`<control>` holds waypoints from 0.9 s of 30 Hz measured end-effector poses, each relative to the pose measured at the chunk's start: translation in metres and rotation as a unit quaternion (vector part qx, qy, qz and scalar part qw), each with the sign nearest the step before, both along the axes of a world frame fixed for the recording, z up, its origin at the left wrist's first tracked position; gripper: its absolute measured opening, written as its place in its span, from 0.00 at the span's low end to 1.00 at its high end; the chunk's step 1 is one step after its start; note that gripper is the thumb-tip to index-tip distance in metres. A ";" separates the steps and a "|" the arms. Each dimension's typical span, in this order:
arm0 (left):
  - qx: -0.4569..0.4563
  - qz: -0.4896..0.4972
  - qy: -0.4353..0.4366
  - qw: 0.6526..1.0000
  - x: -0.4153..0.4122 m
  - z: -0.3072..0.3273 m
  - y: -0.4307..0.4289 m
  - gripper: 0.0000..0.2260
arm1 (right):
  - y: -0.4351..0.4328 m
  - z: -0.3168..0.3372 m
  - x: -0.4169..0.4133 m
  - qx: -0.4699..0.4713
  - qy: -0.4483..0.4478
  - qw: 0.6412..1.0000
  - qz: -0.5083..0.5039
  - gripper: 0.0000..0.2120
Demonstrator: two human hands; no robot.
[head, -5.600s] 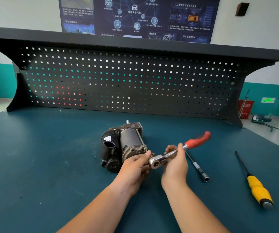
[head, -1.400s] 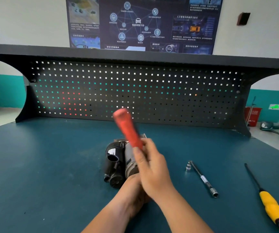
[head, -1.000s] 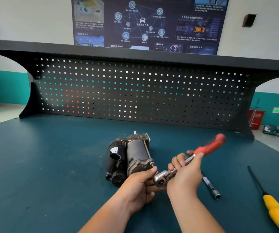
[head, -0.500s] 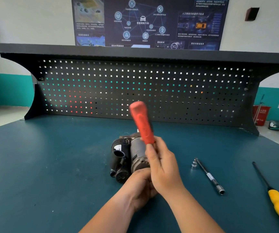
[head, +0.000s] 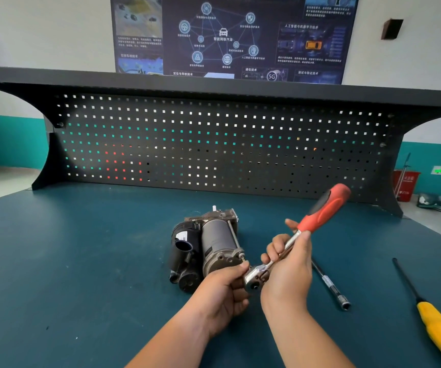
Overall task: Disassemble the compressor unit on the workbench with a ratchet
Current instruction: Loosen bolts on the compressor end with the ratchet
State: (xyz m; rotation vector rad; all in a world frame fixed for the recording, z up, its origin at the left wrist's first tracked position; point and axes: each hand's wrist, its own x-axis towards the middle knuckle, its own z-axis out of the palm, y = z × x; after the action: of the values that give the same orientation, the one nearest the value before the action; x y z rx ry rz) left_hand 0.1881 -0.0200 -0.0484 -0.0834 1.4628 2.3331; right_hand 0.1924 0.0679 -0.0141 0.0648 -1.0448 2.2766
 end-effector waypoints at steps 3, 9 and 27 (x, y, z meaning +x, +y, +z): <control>-0.008 -0.019 0.005 1.000 0.002 0.002 -0.001 0.10 | 0.003 0.001 0.000 0.060 0.011 0.998 0.016 0.15; -0.020 -0.018 0.014 1.000 0.003 0.000 0.002 0.12 | 0.000 0.001 0.006 0.295 0.104 0.947 0.075 0.12; -0.019 -0.018 0.056 0.998 -0.001 -0.006 0.004 0.09 | 0.005 0.003 -0.001 -0.123 -0.064 0.990 0.036 0.17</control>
State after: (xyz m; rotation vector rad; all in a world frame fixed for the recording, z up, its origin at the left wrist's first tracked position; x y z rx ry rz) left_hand 0.1866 -0.0163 -0.0540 0.0637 1.5477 2.3142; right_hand 0.1916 0.0734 -0.0116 -0.1491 -0.8269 2.4844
